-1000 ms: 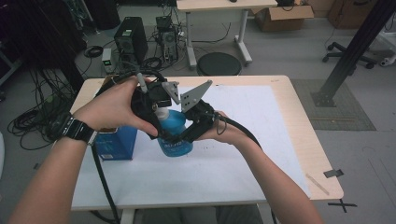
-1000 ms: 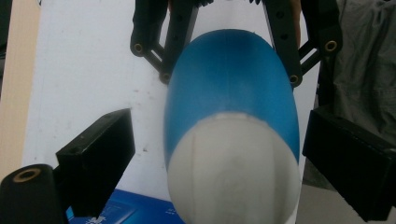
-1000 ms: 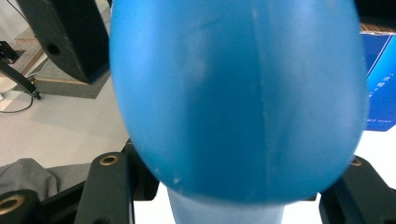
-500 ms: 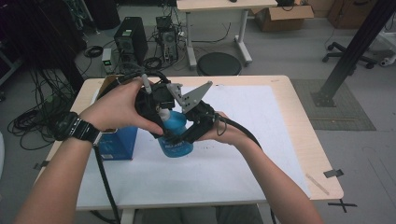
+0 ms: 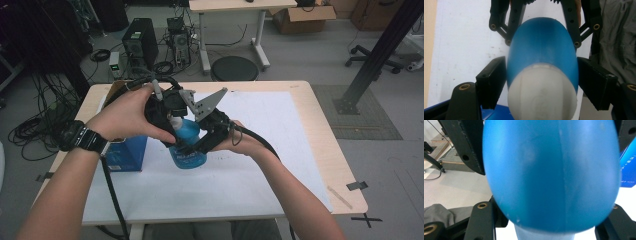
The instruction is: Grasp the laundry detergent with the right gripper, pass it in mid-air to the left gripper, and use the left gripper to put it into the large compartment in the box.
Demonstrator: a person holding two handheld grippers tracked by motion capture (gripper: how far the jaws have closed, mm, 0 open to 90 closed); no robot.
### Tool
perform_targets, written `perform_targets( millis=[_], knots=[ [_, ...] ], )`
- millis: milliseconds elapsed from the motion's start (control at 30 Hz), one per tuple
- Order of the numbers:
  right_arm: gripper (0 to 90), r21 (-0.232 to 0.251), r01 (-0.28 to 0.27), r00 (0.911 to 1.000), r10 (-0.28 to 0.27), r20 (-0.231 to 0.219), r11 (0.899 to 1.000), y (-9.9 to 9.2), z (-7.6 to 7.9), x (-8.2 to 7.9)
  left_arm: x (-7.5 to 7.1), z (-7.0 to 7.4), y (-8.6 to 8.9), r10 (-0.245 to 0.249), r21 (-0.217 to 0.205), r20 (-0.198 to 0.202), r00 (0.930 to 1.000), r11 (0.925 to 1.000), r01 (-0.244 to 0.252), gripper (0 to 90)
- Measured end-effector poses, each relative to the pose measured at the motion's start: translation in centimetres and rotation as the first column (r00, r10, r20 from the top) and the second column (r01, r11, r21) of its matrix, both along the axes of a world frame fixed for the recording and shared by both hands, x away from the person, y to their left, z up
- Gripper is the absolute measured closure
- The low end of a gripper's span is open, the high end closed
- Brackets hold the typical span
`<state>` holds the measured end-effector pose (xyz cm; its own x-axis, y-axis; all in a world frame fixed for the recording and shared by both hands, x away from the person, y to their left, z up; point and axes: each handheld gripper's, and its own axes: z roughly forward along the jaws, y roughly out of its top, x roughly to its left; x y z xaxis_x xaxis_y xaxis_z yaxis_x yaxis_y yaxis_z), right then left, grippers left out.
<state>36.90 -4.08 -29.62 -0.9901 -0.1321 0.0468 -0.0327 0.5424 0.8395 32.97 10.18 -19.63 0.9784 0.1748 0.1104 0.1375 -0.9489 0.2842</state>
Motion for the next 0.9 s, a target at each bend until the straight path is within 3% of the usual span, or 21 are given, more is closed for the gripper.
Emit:
perform_targets(
  millis=[900],
  knots=[
    [41.7,0.000,0.001,1.0000,-0.001,-0.009,1.000,-0.12,-0.16,-0.05,0.05,-0.07,-0.41,0.007,0.021,0.002,1.0000,0.9998,-0.007,37.7]
  ],
)
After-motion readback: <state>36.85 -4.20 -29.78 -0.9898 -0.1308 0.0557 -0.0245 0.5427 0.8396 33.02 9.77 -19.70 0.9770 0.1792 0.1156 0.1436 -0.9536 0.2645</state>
